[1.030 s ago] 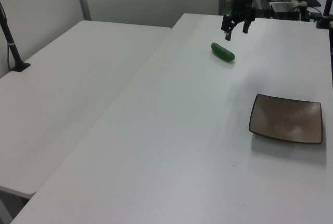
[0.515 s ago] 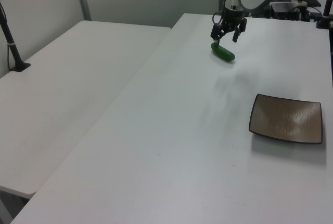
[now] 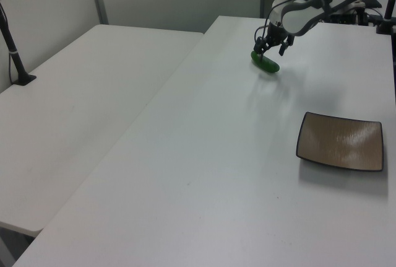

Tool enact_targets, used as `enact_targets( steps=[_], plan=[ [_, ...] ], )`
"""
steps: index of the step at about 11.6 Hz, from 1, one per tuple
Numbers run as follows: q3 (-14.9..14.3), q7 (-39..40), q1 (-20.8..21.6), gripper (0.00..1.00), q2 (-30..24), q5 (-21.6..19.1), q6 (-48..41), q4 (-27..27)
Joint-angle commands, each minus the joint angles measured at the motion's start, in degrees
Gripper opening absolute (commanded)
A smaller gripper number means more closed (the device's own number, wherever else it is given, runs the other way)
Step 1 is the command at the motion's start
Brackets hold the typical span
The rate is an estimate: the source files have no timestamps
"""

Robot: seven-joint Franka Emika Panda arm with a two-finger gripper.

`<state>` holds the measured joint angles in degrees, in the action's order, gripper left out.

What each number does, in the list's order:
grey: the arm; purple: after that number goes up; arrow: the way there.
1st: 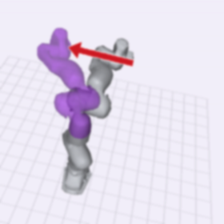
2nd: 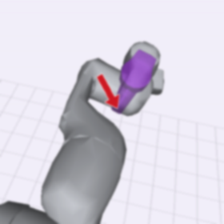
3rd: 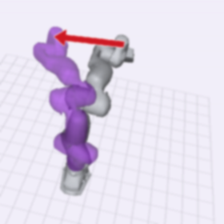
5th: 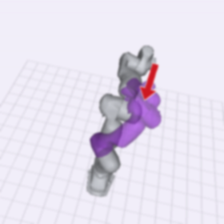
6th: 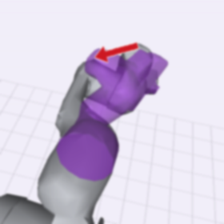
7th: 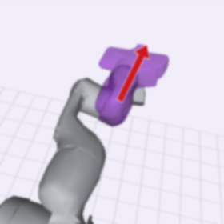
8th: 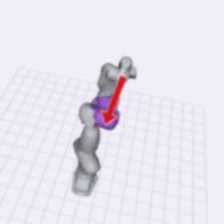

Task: Cucumber placed on a ceramic plate
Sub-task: 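Lower the gripper over the cucumber and close on its middle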

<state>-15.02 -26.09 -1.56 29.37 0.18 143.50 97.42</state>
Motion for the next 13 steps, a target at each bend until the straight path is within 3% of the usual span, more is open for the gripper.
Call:
enact_targets(
  steps=[1, 4, 5, 6, 7, 10, 11, 13],
  plan=[
    [-0.4, 0.3, -0.2, 1.0, 2.4, 0.6, 1.9, -1.4],
    [-0.2, 0.3, 0.0, 1.0, 3.7, 1.7, 3.5, -1.4],
    [-0.1, 0.3, -0.1, 0.93, 3.8, 2.1, 3.5, -1.4],
    [-0.1, 0.3, 0.0, 0.81, 3.9, 2.2, 3.5, -1.4],
    [0.0, 0.3, 0.0, 0.55, 4.0, 2.2, 3.5, -1.4],
    [0.0, 2.2, -0.1, 0.09, 3.9, 4.1, 3.5, -1.5],
    [0.0, 2.6, 0.1, 0.01, 4.0, 4.4, 3.4, -1.5],
    [0.0, 2.6, 0.1, 0.0, 3.9, 4.2, 3.5, -1.4]
  ],
)
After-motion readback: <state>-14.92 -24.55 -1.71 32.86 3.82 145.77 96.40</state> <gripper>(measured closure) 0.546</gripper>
